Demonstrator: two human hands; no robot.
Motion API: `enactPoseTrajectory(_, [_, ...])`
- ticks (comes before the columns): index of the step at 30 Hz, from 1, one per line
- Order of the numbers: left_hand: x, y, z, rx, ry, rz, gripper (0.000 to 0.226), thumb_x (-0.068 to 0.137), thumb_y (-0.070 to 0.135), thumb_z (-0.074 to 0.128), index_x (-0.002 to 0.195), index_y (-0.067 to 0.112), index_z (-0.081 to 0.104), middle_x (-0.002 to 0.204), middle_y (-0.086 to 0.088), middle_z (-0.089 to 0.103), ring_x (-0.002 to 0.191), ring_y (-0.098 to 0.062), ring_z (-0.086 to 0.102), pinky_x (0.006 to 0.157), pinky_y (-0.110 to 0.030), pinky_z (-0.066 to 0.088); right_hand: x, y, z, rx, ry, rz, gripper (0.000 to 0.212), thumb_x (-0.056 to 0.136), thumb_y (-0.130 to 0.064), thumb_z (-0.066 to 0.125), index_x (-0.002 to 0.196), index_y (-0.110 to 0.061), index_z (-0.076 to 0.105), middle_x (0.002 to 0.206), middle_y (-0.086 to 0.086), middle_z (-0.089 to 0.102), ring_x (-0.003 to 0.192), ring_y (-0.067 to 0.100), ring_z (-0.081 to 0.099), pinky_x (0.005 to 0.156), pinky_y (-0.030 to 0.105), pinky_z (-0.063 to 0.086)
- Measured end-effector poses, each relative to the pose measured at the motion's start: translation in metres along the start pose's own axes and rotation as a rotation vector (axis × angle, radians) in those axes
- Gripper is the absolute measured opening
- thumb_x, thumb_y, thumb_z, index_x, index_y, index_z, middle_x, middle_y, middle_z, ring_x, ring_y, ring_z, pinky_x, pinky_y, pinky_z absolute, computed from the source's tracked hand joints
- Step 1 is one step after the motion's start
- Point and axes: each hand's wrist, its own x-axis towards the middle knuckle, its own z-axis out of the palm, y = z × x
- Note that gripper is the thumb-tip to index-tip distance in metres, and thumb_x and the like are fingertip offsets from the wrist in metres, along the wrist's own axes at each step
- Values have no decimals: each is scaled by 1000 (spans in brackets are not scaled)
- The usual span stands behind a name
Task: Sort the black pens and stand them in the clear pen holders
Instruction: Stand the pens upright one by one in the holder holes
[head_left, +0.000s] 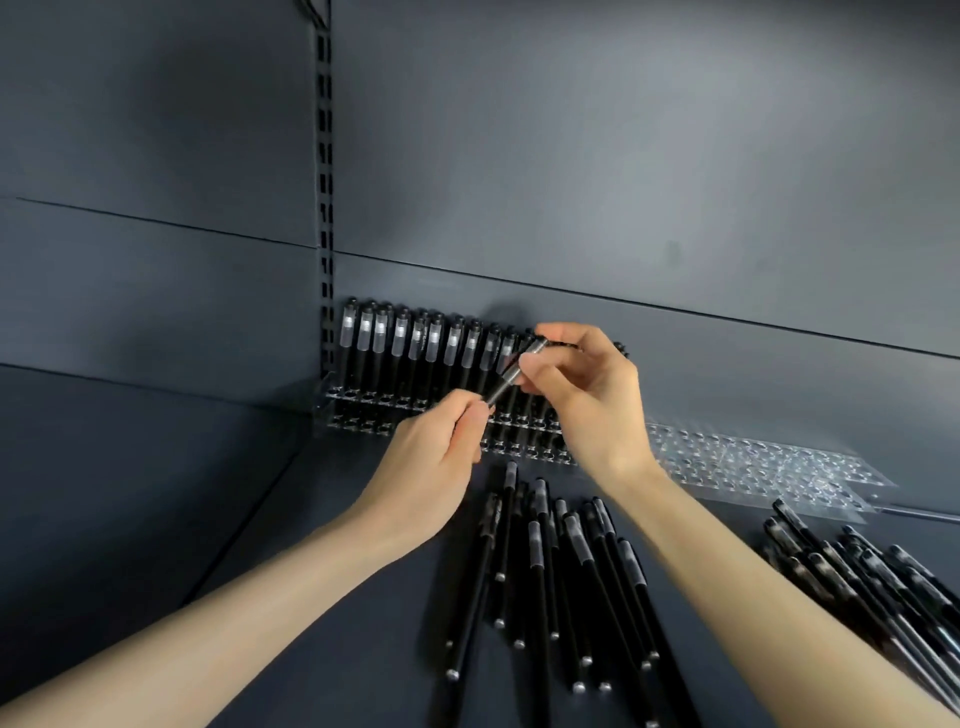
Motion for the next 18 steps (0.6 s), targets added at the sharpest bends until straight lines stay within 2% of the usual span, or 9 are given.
enactPoseTrajectory(3, [-4,-15,-31,42,42,12,18,99,21,45,92,16,61,66,-3,56,51,-6,43,49,-14,34,1,1,29,99,-19,71,20,88,0,61,105,-9,57,72,2,69,71,16,65,80,34,56])
enactPoseTrajectory(5, [-7,-26,-51,20,86,3,9,95,18,54,89,18,61,67,-6,58,53,-13,45,49,-21,38,-2,1,54,74,-63,92,23,87,-3,63,108,-10,58,73,9,66,68,17,64,76,32,57])
enactPoseTrajectory(7, [-10,-37,-72,-6,108,-6,4,91,16,61,87,17,60,66,-4,57,54,-18,48,47,-31,44,-3,3,82,23,-79,78,27,86,-4,65,109,-14,59,65,4,63,64,16,64,72,33,58])
enactPoseTrajectory(8, [-10,-43,-82,-19,107,-16,4,89,16,64,87,16,60,66,-2,57,53,-17,50,47,-31,47,-2,3,95,-4,-75,71,28,86,-2,65,109,-17,59,62,2,61,63,15,64,72,34,58])
enactPoseTrajectory(10, [-9,-58,-103,-18,90,-24,9,85,19,69,86,16,61,68,1,59,57,-9,54,54,-22,50,0,3,117,-71,-42,52,30,86,-1,64,109,-19,56,63,3,60,64,16,65,76,37,57])
enactPoseTrajectory(13, [0,-88,-132,102,86,22,19,80,28,73,93,19,63,87,9,59,77,-3,56,70,-12,44,8,3,138,-197,87,-25,32,86,-7,67,102,-27,50,71,2,64,74,23,68,81,41,55])
enactPoseTrajectory(15, [9,-106,-146,150,61,11,31,79,29,74,105,16,61,99,8,55,87,-3,55,78,-16,44,12,-1,145,-279,174,-75,31,87,-10,67,96,-33,48,76,4,67,77,27,68,80,43,54])
enactPoseTrajectory(18, [24,-123,-153,163,-18,-31,46,81,29,73,120,14,56,110,3,52,97,-10,53,88,-28,47,19,-4,154,-385,246,-134,25,89,-14,65,102,-30,52,79,2,69,75,23,67,75,36,55])
